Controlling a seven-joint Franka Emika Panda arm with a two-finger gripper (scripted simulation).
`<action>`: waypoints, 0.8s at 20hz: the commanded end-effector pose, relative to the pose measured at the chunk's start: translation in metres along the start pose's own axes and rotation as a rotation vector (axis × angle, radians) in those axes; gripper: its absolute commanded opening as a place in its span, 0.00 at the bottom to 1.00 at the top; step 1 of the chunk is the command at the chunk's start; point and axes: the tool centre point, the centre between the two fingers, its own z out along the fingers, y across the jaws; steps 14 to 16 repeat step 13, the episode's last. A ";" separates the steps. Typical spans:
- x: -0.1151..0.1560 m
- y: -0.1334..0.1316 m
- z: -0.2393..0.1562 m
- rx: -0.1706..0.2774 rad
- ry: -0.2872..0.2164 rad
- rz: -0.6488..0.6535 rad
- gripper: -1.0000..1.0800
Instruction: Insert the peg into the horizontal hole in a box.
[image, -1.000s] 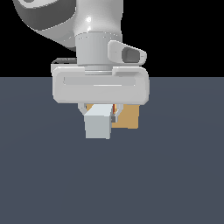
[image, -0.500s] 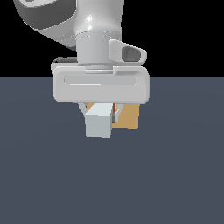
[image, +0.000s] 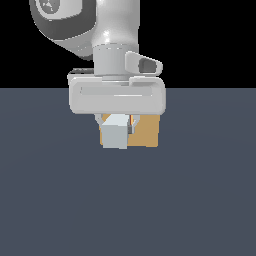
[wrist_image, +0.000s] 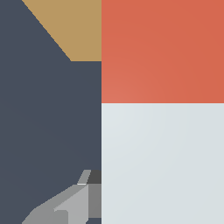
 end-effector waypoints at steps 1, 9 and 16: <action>0.021 0.001 -0.003 -0.006 0.001 -0.002 0.00; 0.069 0.002 -0.004 -0.008 0.001 -0.002 0.00; 0.075 0.003 -0.004 -0.008 0.001 -0.002 0.00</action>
